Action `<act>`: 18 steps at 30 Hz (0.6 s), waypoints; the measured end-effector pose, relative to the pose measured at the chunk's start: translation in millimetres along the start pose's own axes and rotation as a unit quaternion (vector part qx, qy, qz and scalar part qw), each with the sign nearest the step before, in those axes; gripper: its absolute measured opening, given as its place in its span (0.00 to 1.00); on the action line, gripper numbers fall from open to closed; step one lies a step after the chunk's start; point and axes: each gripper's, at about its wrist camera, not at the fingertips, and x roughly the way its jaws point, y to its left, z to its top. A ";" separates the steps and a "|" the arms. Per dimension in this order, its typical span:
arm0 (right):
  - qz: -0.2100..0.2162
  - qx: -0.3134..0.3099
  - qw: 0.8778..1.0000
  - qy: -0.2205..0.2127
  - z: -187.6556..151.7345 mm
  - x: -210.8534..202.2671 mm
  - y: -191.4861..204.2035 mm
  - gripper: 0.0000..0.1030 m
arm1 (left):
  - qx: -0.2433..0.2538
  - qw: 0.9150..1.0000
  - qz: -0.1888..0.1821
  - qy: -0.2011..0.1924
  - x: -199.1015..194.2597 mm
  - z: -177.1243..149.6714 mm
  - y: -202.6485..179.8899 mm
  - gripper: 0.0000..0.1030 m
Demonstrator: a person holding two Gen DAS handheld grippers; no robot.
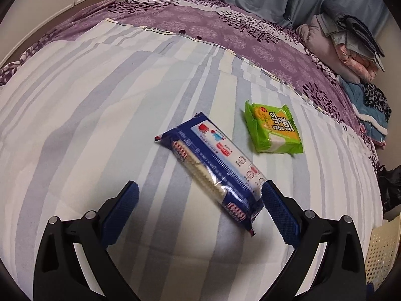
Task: Organize snacks
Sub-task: 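Grasp the blue biscuit pack with the left tool while the right tool grasps the green moka pack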
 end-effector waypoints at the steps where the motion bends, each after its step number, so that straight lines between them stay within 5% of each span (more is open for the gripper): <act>1: 0.000 -0.004 1.000 0.000 0.2 1.3 3.4 0.88 | 0.000 1.000 0.002 -0.003 2.6 2.4 -4.1 0.97; 10: -0.003 -0.008 1.000 0.019 0.6 19.0 10.6 0.88 | 0.023 0.998 0.049 -0.007 18.6 12.4 -15.9 0.97; 18: 0.011 -0.023 0.999 0.026 8.3 41.0 23.1 0.88 | 0.005 0.998 0.067 -0.010 1.0 9.0 36.3 0.97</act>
